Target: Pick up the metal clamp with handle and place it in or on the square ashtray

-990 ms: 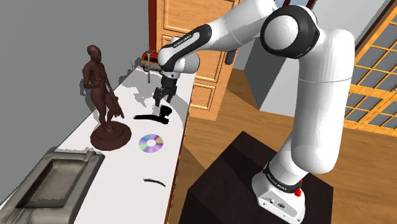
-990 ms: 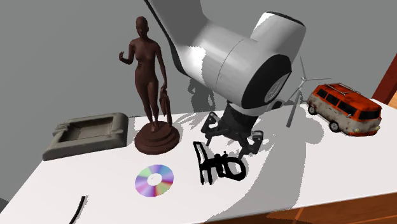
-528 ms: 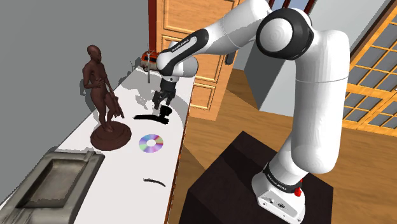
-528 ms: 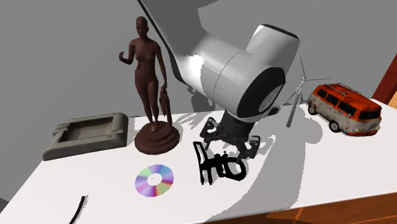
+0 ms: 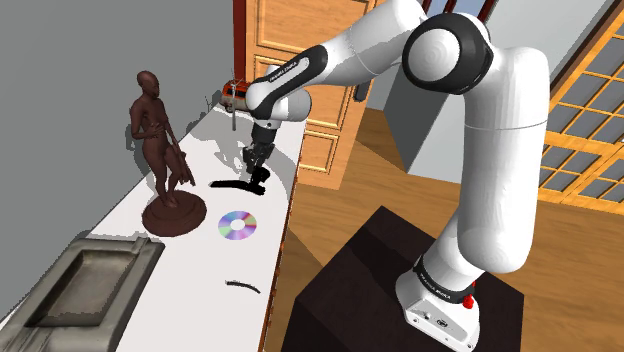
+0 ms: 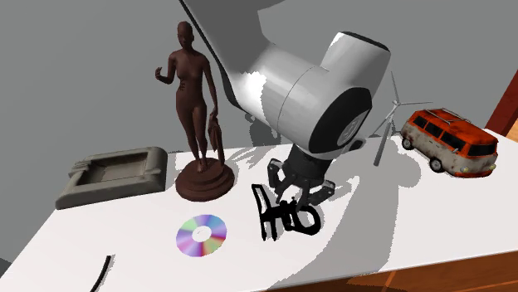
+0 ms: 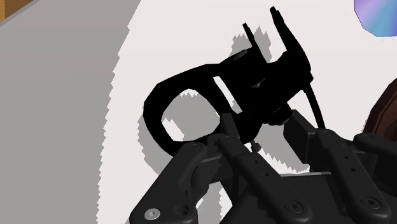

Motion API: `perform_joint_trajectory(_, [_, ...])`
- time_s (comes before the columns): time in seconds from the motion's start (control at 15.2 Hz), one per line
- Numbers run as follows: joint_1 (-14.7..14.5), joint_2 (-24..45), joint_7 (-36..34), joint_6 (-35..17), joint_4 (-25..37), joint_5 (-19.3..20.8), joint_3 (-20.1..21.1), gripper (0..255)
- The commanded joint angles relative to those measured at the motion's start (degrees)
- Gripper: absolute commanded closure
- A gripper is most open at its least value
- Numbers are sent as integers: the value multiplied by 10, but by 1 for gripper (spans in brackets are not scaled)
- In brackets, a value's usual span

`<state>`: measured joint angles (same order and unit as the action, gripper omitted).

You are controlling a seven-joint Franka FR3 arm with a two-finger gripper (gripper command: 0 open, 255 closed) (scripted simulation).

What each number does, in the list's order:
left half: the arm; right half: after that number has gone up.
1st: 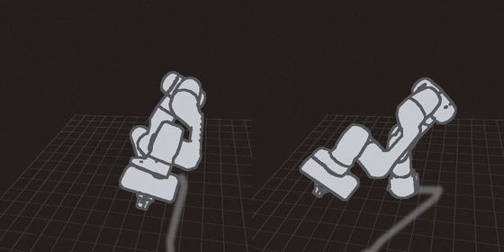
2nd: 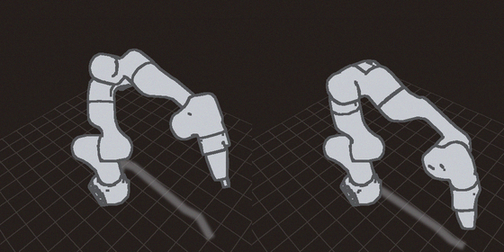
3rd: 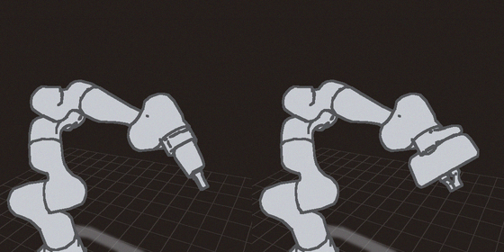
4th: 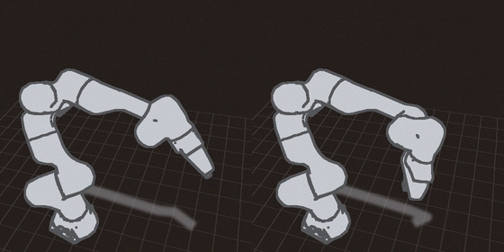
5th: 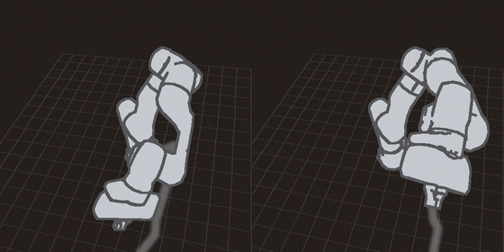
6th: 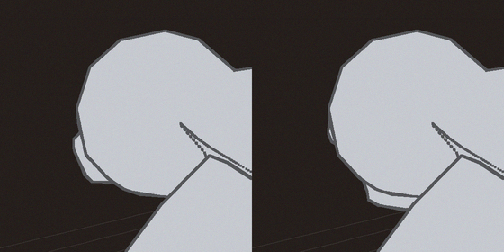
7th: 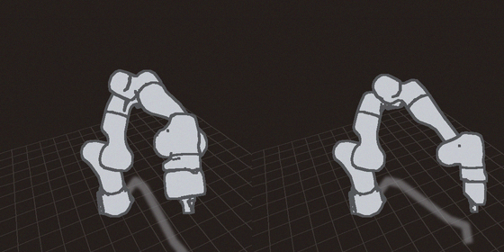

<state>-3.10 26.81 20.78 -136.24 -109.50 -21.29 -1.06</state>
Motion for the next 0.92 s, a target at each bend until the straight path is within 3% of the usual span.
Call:
perform_joint_trajectory(0.0, [0, 0, 0, 0, 0, 0, 0, 255])
perform_joint_trajectory(0.86, [-3, -44, -20, 51, 8, 15, -7, 255])
